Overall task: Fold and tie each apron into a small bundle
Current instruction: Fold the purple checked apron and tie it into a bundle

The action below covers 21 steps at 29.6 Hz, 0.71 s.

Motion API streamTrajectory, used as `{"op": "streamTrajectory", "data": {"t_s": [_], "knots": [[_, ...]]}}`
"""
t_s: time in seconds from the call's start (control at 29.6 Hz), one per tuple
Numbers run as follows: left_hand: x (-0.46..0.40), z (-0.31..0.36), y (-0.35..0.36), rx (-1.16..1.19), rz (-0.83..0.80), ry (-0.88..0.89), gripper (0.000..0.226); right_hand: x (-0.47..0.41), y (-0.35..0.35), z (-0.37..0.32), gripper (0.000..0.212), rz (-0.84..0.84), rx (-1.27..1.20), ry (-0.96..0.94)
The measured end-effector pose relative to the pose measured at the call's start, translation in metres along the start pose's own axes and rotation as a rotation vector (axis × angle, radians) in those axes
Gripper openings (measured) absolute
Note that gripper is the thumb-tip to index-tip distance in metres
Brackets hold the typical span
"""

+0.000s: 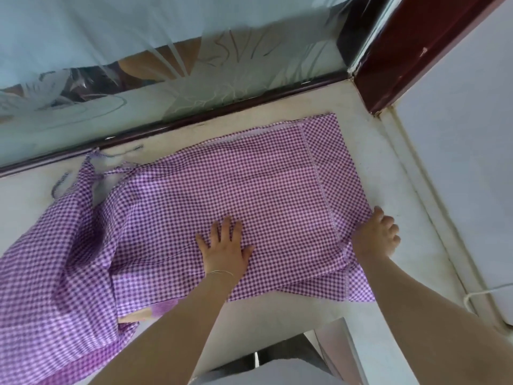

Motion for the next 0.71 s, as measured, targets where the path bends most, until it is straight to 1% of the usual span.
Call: {"op": "streamTrajectory", "data": {"t_s": [0.03,0.07,0.1,0.14,0.2,0.24,0.27,0.3,0.41,0.47,0.54,0.57,0.61,0.68,0.71], "knots": [[-0.002,0.001,0.0,-0.004,-0.019,-0.002,0.07,0.002,0.002,-0.009,0.054,0.035,0.018,-0.058],[-0.002,0.001,0.0,0.0,-0.03,-0.009,0.069,0.008,0.003,-0.023,0.056,0.062,-0.011,-0.159],[-0.003,0.003,0.0,0.015,-0.031,-0.014,0.069,0.018,0.005,-0.041,0.054,0.079,-0.042,-0.31],[-0.005,0.002,-0.003,0.033,-0.023,-0.007,0.068,0.033,0.01,-0.064,0.052,0.062,-0.062,-0.487],[-0.008,-0.001,-0.009,0.083,0.012,0.021,0.064,0.073,0.023,-0.116,0.052,-0.024,-0.071,-0.849],[-0.009,-0.001,-0.012,0.109,0.038,0.045,0.062,0.092,0.03,-0.136,0.054,-0.085,-0.072,-0.969],[-0.007,-0.011,-0.016,0.134,0.078,0.044,0.06,0.112,0.037,-0.159,0.057,-0.151,-0.071,-1.046],[-0.005,-0.019,-0.022,0.159,0.118,0.043,0.057,0.124,0.043,-0.175,0.06,-0.206,-0.046,-1.056],[0.01,-0.058,-0.035,0.194,0.325,-0.015,0.056,0.14,0.056,-0.201,0.071,-0.324,0.208,-0.924],[0.022,-0.093,-0.043,0.19,0.462,-0.103,0.056,0.141,0.057,-0.204,0.072,-0.319,0.357,-0.864],[0.037,-0.143,-0.049,0.19,0.555,-0.267,0.054,0.143,0.058,-0.21,0.069,-0.258,0.424,-0.867],[0.042,-0.167,-0.05,0.208,0.562,-0.364,0.055,0.141,0.059,-0.209,0.067,-0.241,0.43,-0.861],[0.047,-0.188,-0.05,0.24,0.533,-0.456,0.057,0.138,0.061,-0.207,0.067,-0.238,0.431,-0.848],[0.051,-0.216,-0.044,0.305,0.372,-0.56,0.065,0.129,0.066,-0.198,0.067,-0.232,0.453,-0.829],[0.052,-0.226,-0.041,0.308,0.259,-0.57,0.065,0.129,0.068,-0.196,0.067,-0.217,0.475,-0.831]]}}
Point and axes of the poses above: each hand's wrist, its own x-axis away from the middle knuckle, its own y-axis out of the palm, z = x × y, the point moved 5 cm from there along -x, towards the middle knuckle, and after that the axes turned 1 degree about -z, right-handed, at the moved point
